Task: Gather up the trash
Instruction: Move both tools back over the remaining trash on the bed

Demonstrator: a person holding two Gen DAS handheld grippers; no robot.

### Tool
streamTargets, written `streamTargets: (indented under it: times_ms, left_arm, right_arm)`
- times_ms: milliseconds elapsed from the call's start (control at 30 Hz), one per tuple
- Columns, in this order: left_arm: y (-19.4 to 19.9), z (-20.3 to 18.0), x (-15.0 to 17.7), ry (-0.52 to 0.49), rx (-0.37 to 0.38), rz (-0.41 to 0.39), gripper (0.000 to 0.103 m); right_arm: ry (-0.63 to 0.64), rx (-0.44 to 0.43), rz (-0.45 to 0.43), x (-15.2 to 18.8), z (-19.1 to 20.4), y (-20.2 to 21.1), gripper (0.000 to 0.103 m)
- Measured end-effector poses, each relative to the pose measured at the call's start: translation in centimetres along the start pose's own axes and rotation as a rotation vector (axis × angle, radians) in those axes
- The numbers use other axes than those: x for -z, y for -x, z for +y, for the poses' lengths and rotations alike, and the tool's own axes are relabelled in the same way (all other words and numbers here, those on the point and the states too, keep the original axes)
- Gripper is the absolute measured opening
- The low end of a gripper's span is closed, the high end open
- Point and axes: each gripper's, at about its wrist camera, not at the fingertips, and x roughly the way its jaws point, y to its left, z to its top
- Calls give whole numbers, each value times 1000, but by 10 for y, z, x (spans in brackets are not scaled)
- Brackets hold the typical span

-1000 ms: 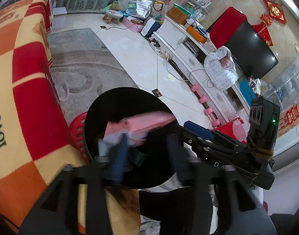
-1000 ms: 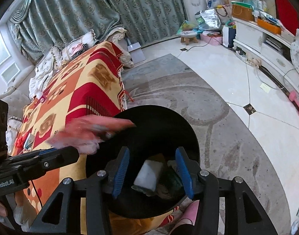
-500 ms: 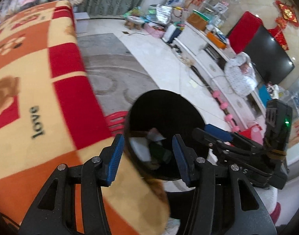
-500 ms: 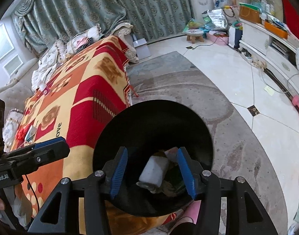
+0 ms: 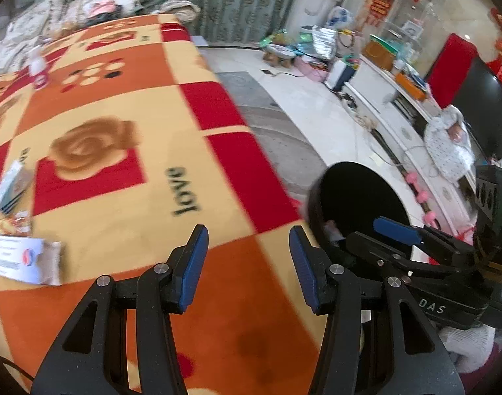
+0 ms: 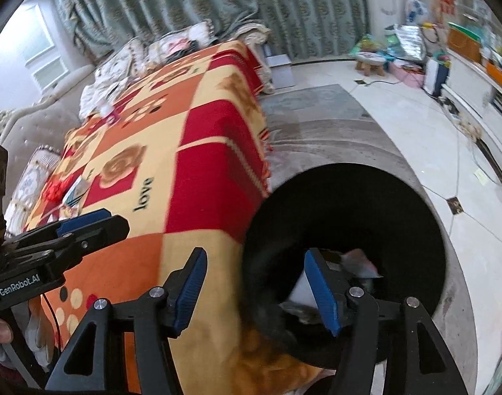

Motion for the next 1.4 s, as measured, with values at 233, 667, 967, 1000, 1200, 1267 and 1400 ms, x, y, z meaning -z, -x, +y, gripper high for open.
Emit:
streamTargets:
  times_ms: [233, 667, 967, 1000, 1200, 1267, 1400]
  left_arm:
    - [14, 42, 6, 62, -63, -18, 50]
    - [40, 92, 24, 107, -168, -67, 50]
    - [53, 114, 37, 132, -218, -79, 50]
    - [55, 117, 38, 135, -221, -80, 50]
    - [62, 132, 44, 164, -242, -87, 50]
    - [64, 137, 47, 173, -248, -86, 50]
    - [69, 147, 53, 181, -261, -85, 50]
  right_arm:
    - [71, -41, 19, -5, 48, -18, 60]
    - [180, -90, 45, -6, 118, -42, 62]
    - [225, -112, 57, -4, 144, -46, 63]
    - [230, -115, 58, -3, 147, -46, 63]
    - [264, -129, 69, -2, 165, -51, 64]
    - [275, -133, 74, -1, 170, -52, 64]
    - [293, -140, 86, 0, 181, -58, 65]
